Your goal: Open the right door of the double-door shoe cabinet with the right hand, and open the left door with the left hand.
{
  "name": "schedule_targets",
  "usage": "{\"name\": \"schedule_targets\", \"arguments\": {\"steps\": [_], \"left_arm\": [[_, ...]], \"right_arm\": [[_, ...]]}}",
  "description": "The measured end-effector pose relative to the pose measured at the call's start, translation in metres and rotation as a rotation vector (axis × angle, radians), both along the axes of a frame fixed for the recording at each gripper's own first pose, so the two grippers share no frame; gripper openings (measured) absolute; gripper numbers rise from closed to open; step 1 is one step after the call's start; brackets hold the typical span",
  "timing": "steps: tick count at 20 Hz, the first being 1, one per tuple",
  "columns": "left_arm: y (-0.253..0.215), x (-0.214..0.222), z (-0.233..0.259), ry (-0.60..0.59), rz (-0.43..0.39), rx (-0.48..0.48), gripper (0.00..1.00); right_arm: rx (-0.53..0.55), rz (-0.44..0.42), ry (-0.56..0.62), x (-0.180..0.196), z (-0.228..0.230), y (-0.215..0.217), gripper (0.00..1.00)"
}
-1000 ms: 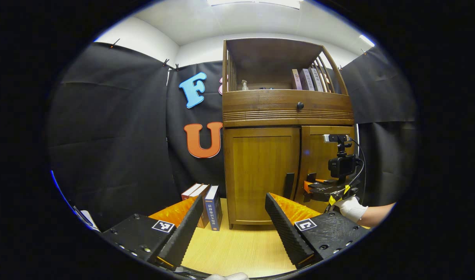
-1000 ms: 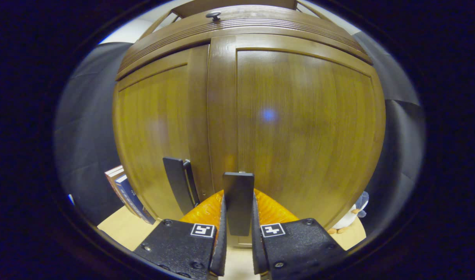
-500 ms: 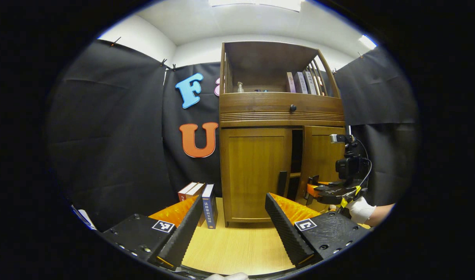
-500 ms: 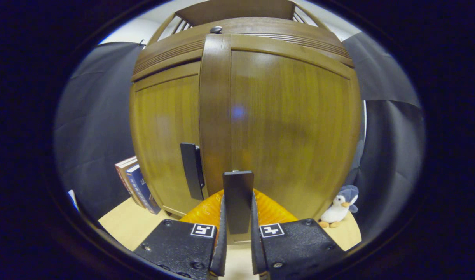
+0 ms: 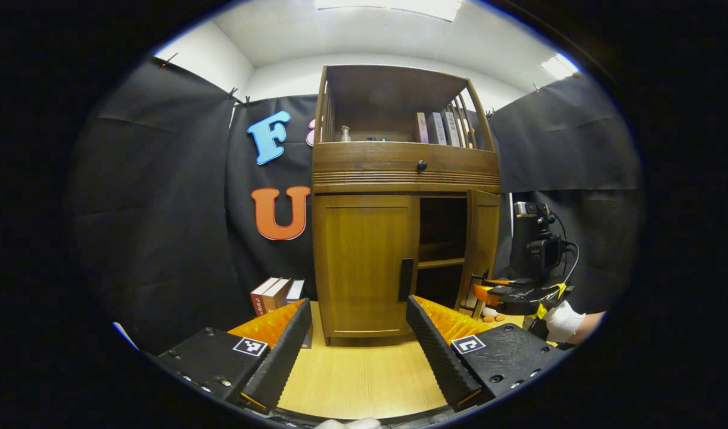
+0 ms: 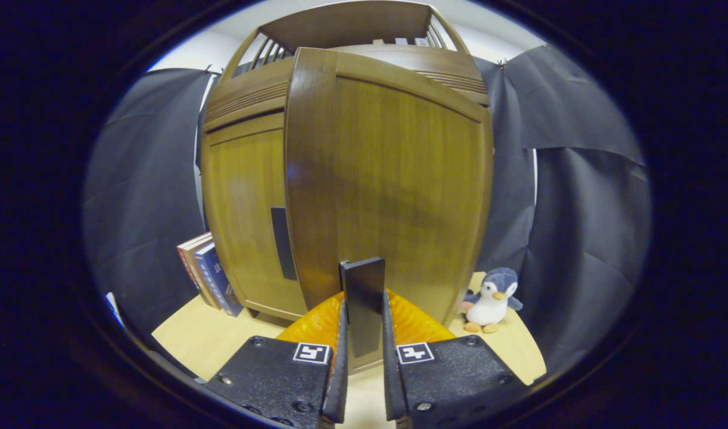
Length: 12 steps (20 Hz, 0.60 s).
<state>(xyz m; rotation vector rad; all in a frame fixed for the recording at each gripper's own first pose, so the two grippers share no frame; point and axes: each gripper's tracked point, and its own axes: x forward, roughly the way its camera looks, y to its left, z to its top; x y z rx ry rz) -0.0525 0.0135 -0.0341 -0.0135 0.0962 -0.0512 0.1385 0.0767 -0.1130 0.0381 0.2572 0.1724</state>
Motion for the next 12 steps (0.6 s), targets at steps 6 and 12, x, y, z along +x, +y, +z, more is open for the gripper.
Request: {"name": "schedule_targets", "arguments": {"steps": [6, 12], "left_arm": [[-0.034, 0.002, -0.005, 0.016, -0.109, -0.017, 0.96], [-0.085, 0.010, 0.001, 0.012, -0.188, -0.022, 0.96]], "right_arm": [[0.038, -0.068, 0.018, -0.030, -0.004, -0.041, 0.23], [0.092, -0.050, 0.018, -0.047, -0.006, -0.076, 0.14]]}}
